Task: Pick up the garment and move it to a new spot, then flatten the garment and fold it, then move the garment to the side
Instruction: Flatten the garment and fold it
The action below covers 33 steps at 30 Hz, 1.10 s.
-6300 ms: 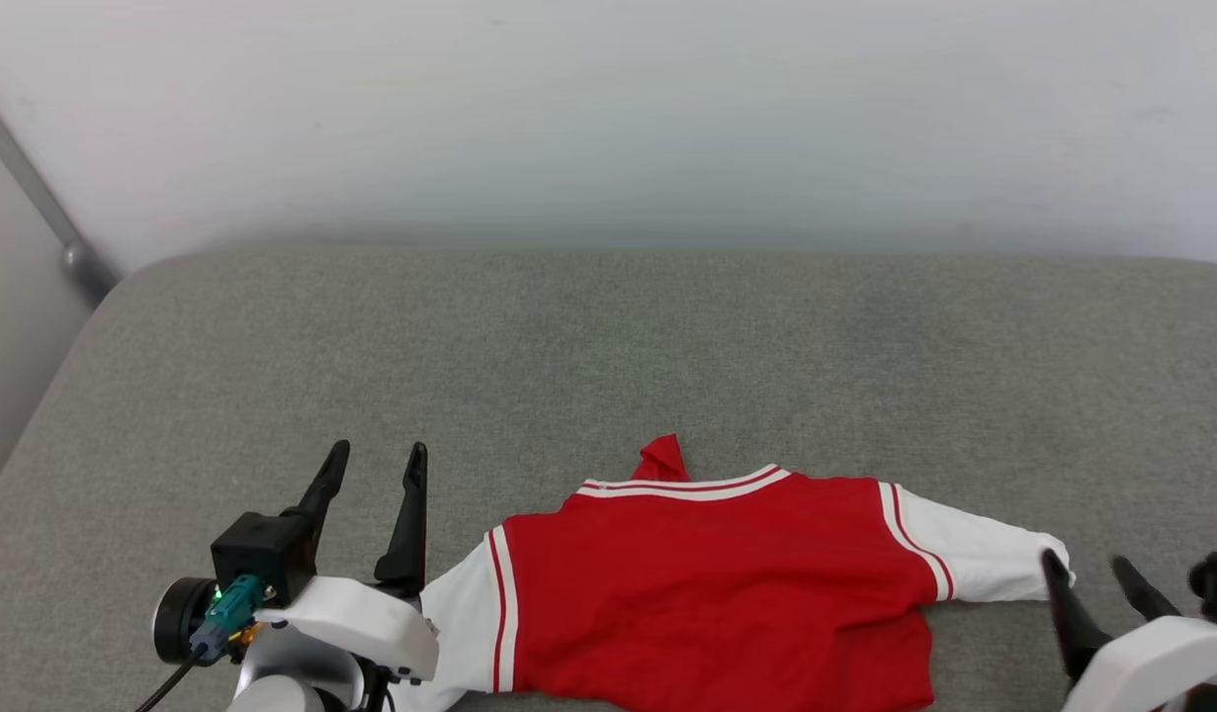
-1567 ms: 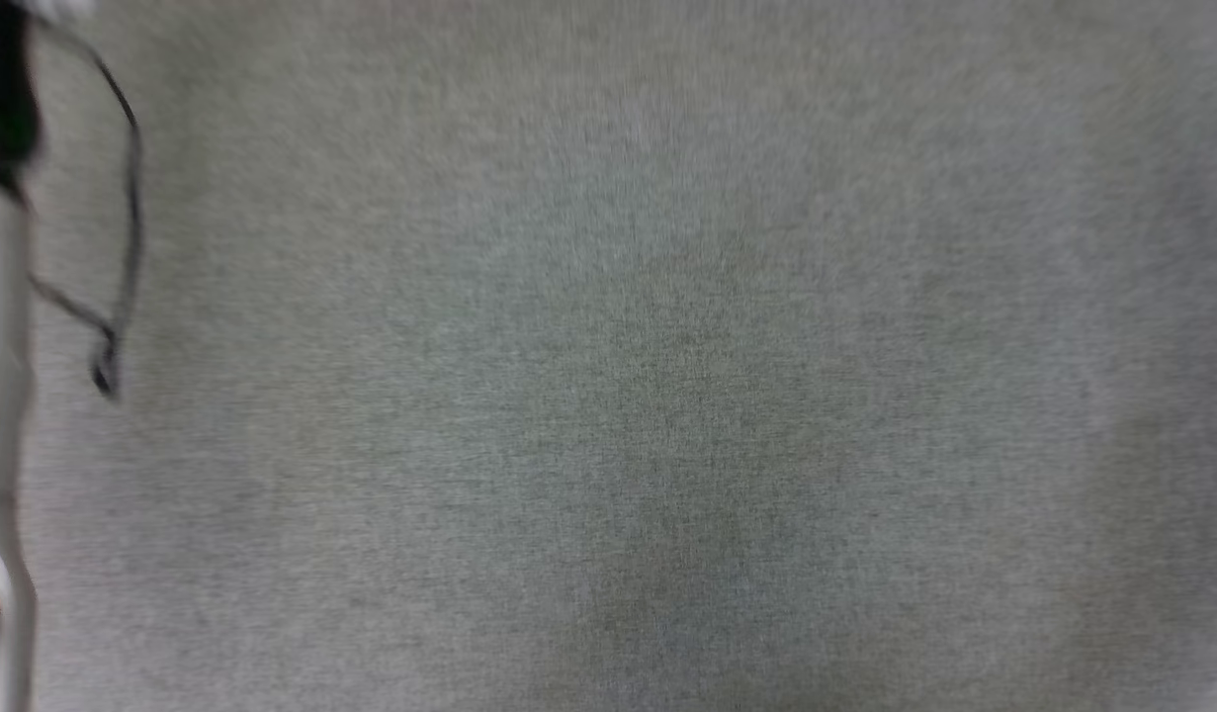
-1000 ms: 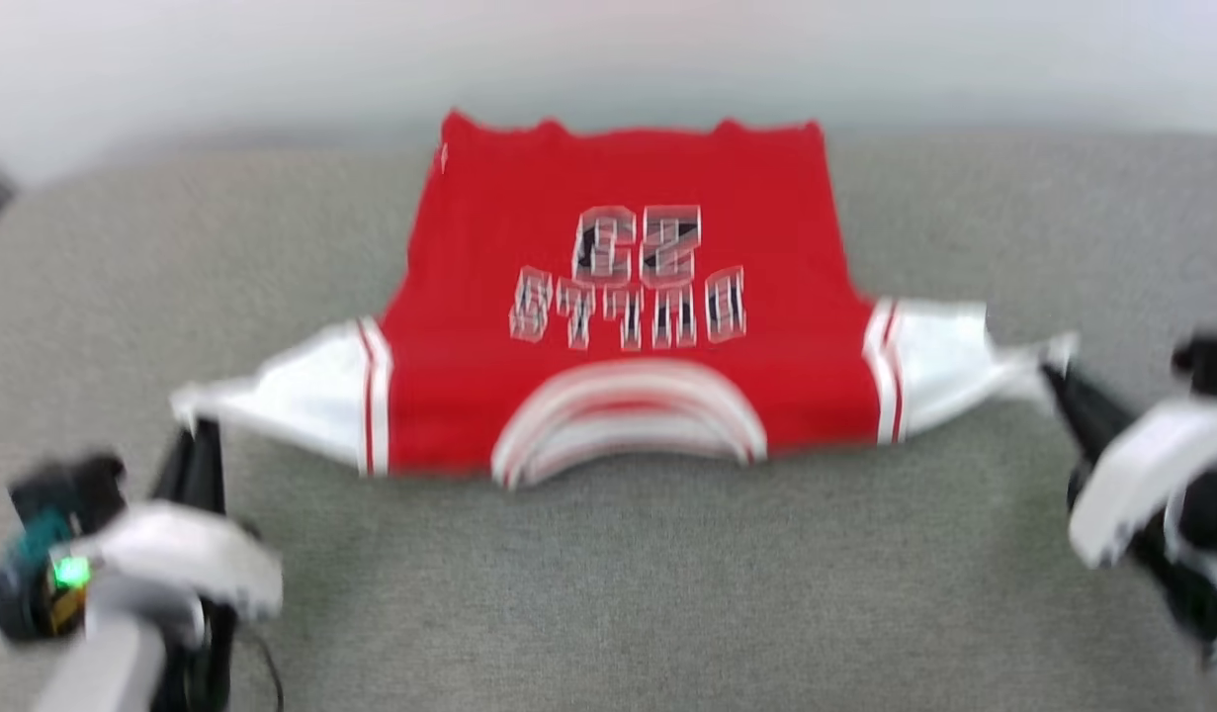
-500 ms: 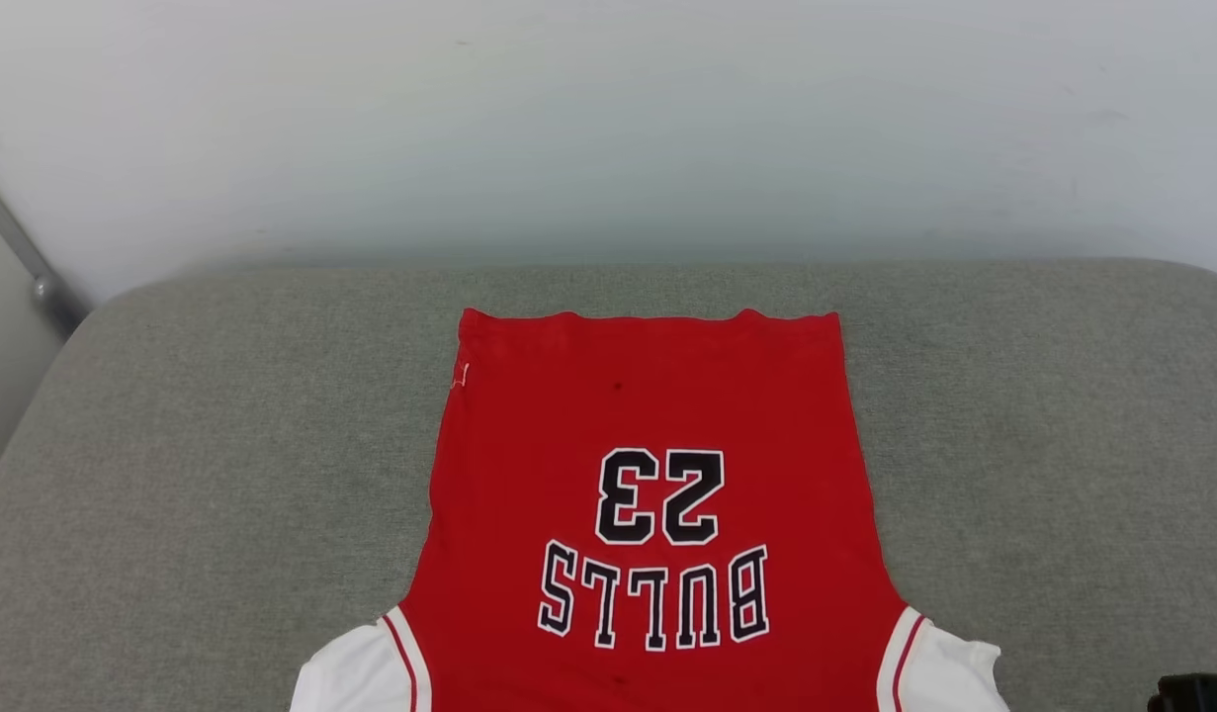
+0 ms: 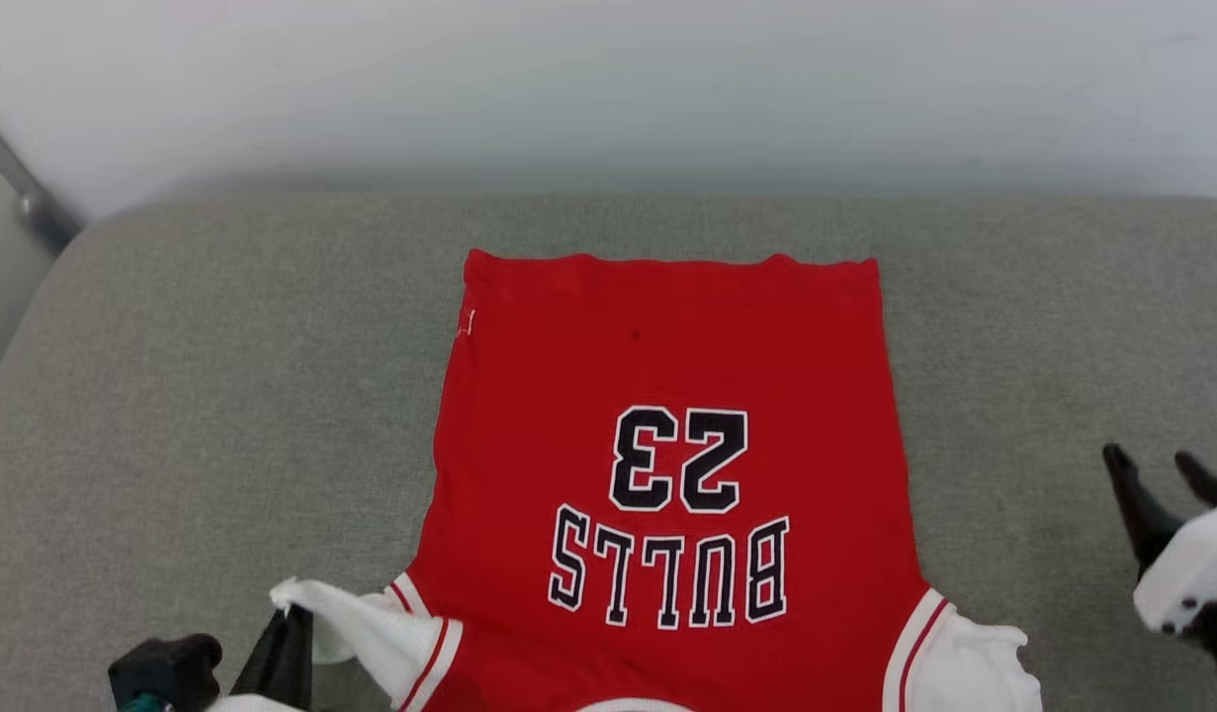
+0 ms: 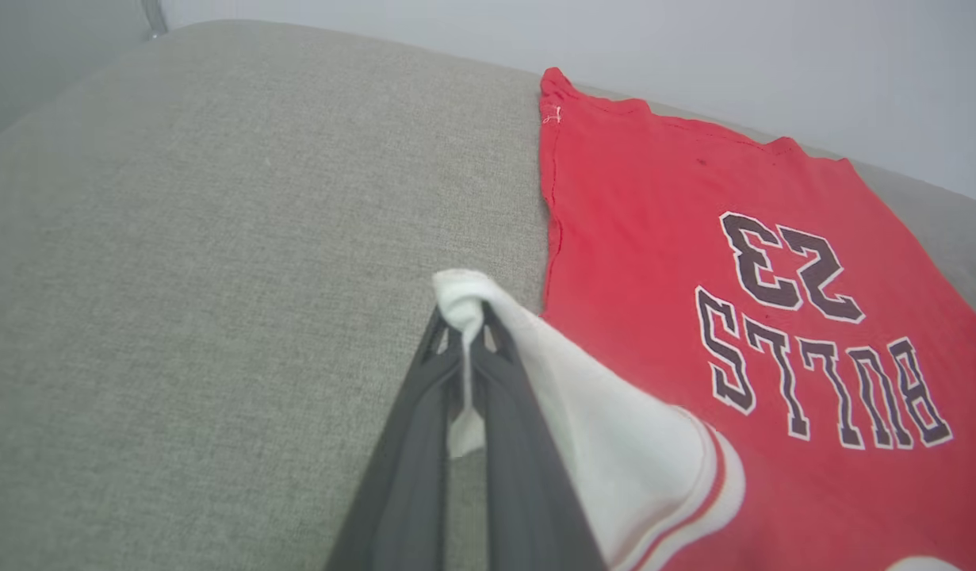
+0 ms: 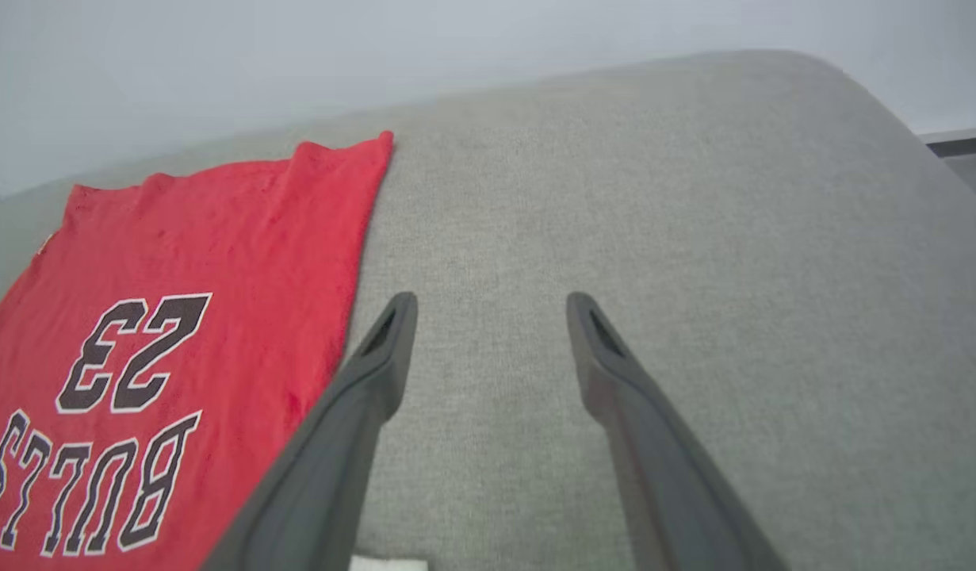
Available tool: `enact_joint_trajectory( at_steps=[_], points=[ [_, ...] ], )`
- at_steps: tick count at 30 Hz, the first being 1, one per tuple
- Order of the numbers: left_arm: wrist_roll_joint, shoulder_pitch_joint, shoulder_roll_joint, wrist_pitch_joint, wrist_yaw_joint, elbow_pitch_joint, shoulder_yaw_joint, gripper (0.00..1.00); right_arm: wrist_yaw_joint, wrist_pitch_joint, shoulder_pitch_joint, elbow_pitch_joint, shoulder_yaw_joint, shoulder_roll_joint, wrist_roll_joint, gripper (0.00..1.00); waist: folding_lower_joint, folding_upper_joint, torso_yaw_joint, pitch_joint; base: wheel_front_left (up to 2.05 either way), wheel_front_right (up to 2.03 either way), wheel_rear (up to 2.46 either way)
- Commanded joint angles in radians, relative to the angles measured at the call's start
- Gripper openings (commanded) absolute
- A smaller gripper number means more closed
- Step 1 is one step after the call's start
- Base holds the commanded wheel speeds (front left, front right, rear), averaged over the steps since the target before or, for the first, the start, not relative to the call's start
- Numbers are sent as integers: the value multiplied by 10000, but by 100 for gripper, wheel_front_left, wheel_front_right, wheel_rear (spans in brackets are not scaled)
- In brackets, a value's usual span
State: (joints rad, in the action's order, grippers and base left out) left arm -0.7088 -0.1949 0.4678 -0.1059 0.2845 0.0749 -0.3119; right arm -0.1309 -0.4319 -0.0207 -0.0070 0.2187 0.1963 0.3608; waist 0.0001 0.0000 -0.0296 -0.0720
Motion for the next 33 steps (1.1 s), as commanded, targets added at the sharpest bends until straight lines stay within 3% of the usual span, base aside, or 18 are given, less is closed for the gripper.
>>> enact_joint_trajectory(
  at_steps=[1,8,15,19,20,28,29,30,32,33],
  points=[
    [134,283,5,-90,-36,125,8,0,3,37,-600,218,57,31,-100,100,-1,0,-195,-738,0,0,0],
    [603,1705,-246,-403,-235,732,-255,0,3,-644,-4801,2376,302,374,-23,100,-1,0,-815,-2384,0,0,0],
    [1045,2989,-672,-696,-613,1066,-808,0,3,-2945,-8120,4131,-616,1167,-89,100,-1,0,-1569,-3799,0,0,0],
    [1185,3542,-949,-867,-822,924,-1054,0,3,-4178,-9380,4902,-690,1164,-291,100,-1,0,-1857,-4396,0,0,0],
    [1239,3809,-1087,-972,-967,774,-1177,0,2,-4898,-9921,5392,-654,977,-563,100,-1,0,-1997,-4689,0,0,0],
    [1201,4179,-1275,-1122,-1168,400,-1265,0,3,-6251,-9731,6572,-619,489,-732,100,-1,0,-2128,-5014,0,0,0],
    [1200,4207,-1287,-1136,-1187,371,-1281,0,5,-6373,-9671,6683,-548,458,-765,87,-1,0,-2140,-5005,0,0,0],
    [1201,4227,-1292,-1144,-1198,335,-1297,0,5,-6472,-9607,6765,-483,412,-777,44,-1,0,-2155,-4981,0,0,0],
    [1207,4272,-1292,-1153,-1232,270,-1322,0,5,-6593,-9547,6846,-470,370,-774,0,-1,0,-2175,-4933,0,0,0],
    [1228,4274,-1276,-1150,-1223,249,-1329,0,2,-6552,-9509,6791,-574,389,-767,0,-1,0,-2172,-4898,0,0,0]
  ],
)
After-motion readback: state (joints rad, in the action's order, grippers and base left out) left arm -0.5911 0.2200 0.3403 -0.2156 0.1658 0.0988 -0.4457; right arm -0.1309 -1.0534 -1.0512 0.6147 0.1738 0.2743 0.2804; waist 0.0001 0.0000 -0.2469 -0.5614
